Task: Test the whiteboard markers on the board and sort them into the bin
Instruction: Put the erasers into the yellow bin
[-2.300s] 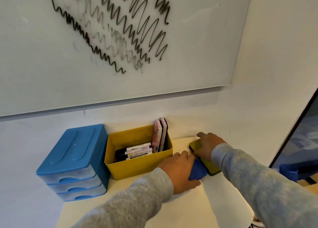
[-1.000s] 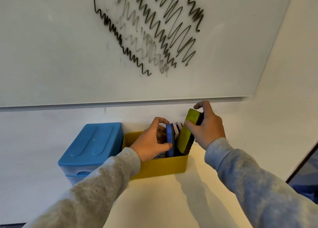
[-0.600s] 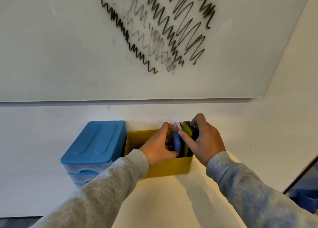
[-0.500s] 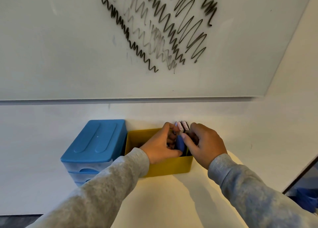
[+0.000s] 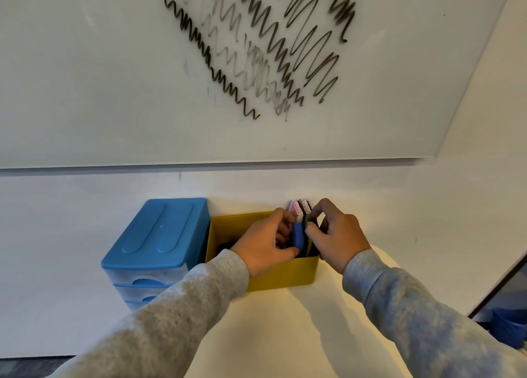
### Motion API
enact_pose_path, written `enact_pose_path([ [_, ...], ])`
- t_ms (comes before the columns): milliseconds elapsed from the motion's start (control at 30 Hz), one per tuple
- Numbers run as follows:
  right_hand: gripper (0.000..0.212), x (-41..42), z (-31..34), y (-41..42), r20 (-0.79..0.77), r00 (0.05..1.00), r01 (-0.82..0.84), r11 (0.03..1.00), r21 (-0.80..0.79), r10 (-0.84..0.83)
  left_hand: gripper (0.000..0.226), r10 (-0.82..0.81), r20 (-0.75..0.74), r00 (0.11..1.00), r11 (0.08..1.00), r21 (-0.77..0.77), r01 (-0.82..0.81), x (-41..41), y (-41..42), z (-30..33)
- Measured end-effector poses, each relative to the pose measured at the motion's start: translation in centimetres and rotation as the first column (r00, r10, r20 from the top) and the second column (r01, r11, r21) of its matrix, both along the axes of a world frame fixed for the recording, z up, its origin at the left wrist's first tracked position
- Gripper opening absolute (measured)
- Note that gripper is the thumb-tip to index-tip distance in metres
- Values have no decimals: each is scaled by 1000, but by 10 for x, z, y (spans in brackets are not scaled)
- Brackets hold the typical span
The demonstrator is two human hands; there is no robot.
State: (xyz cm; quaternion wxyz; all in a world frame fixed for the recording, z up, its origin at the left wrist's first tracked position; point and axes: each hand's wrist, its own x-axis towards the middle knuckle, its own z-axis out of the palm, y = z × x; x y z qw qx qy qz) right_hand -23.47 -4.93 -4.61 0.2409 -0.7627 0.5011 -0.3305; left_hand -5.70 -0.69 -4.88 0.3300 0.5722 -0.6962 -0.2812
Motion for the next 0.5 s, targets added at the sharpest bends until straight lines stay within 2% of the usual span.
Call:
enact_pose_path([
  [133,9,0,6,3,13,1000,4,998,67,-5,52,-9,103,995,1000,-23,11,1,7,2],
  [267,11,3,10,9,32,999,2,992,126,-6,64,-33,213,976,999,-23,38,4,18,0],
  [500,11,4,10,8,35,999,10,983,186,-17,65,-39,264,964,999,-26,48,12,20,-1],
])
